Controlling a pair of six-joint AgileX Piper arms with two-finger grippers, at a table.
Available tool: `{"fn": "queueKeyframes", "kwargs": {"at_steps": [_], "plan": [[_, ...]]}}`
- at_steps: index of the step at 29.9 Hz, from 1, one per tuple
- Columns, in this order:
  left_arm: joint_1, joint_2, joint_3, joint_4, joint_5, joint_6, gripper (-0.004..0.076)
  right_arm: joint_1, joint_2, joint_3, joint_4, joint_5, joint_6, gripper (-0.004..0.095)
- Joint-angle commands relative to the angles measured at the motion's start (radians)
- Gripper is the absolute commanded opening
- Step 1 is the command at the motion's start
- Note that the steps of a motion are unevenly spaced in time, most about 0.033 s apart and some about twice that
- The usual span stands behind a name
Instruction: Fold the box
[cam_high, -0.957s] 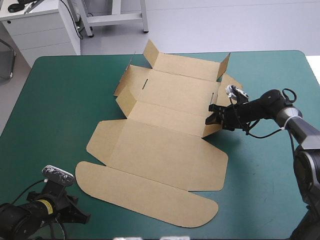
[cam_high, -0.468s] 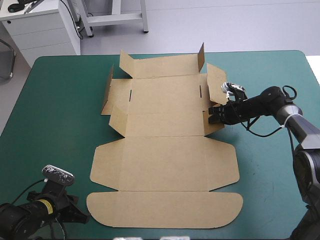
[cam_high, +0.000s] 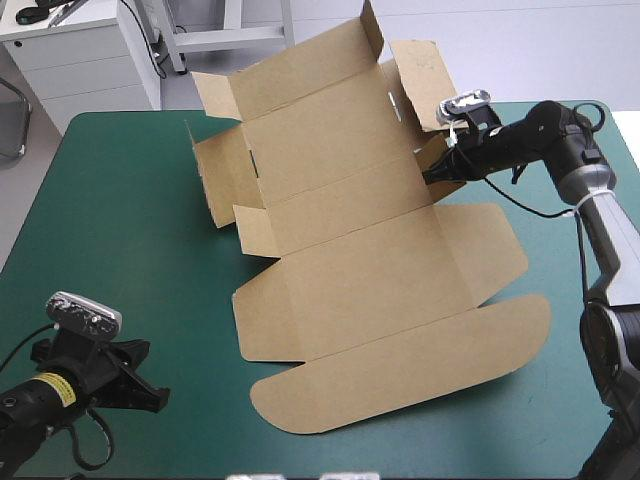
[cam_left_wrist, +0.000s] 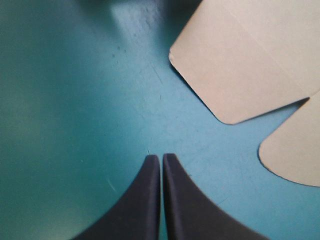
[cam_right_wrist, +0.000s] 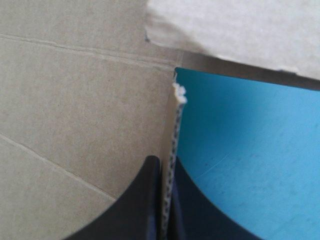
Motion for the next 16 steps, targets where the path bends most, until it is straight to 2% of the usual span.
{"fn": "queueKeyframes", "kwargs": {"at_steps": [1,4,10,16], "plan": [[-0.002,0.006,-0.084,0.007,-0.058,0.005,-0.0008,0.032,-0.053,-0.143,-0.039,0.002,-0.1,-0.0019],[-0.002,0.006,-0.094,0.009,-0.063,0.005,-0.0008,0.051,-0.053,-0.21,-0.038,0.034,-0.233,-0.0019],[-0.002,0.006,-0.091,0.009,-0.063,0.005,-0.0008,0.063,-0.053,-0.291,-0.023,0.051,-0.356,-0.002],[-0.002,0.006,-0.091,0.001,-0.063,0.005,-0.0008,0.072,-0.053,-0.311,-0.037,0.173,-0.531,-0.002]]}}
